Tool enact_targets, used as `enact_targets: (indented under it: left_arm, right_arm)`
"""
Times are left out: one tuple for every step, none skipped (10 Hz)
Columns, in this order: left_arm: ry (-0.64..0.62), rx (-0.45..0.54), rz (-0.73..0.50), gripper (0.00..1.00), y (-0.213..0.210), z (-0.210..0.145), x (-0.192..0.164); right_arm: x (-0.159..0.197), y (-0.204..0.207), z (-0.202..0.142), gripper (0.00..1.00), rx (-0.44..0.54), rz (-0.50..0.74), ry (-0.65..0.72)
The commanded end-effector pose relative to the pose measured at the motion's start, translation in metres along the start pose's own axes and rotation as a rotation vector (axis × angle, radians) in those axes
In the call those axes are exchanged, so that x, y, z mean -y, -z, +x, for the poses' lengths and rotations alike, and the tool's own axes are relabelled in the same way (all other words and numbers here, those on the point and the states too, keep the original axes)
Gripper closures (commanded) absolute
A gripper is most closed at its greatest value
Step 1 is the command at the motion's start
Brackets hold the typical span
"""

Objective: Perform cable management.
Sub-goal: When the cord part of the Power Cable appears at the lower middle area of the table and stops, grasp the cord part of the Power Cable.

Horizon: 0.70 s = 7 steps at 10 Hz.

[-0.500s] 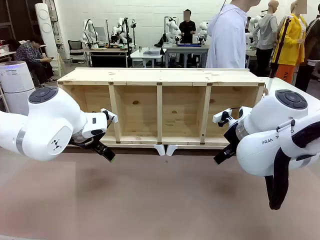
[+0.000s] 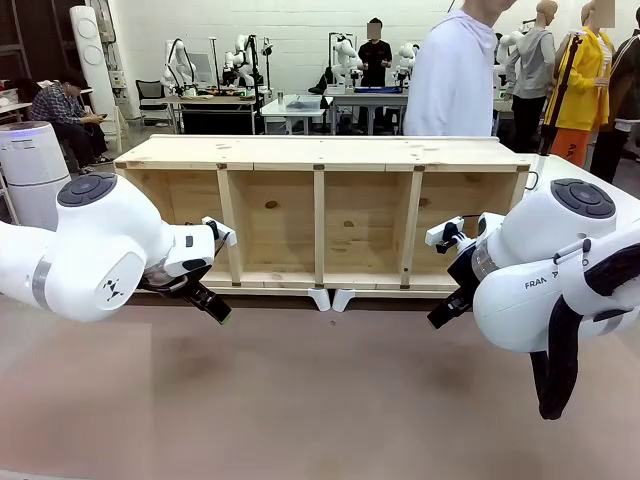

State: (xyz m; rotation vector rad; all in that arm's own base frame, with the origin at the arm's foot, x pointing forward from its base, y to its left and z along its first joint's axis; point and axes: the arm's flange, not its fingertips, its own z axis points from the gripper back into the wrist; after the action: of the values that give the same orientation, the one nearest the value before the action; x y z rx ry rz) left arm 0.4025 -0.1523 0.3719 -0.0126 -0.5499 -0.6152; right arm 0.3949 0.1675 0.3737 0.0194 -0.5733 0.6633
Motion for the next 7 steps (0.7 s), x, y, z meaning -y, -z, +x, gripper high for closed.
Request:
enact_targets:
  left_arm:
    - [-0.004,0.000,0.000,0.00,0.0000,-0.0005,-0.0015]
    - [-0.004,0.000,0.000,0.00,0.0000,-0.0005,-0.0015]
    - [-0.004,0.000,0.000,0.00,0.0000,-0.0005,-0.0015]
    - [-0.004,0.000,0.000,0.00,0.0000,-0.0005,-0.0015]
    - [-0.004,0.000,0.000,0.00,0.0000,-0.0005,-0.0015]
    - [-0.004,0.000,0.000,0.00,0.0000,-0.0005,-0.0015]
    - [-0.004,0.000,0.000,0.00,0.0000,-0.0005,-0.0015]
  right_arm:
    - [0.0002,0.0000,-0.0001,0.00,0.000,0.000,0.001]
    - [0.0002,0.0000,-0.0001,0.00,0.000,0.000,0.001]
    - [0.0002,0.0000,-0.0001,0.00,0.000,0.000,0.001]
    - [0.0002,0.0000,-0.0001,0.00,0.000,0.000,0.001]
    - [0.0002,0.0000,-0.0001,0.00,0.000,0.000,0.001]
    - [0.0002,0.0000,-0.0001,0.00,0.000,0.000,0.001]
    - [0.0002,0.0000,-0.0001,0.00,0.000,0.000,0.001]
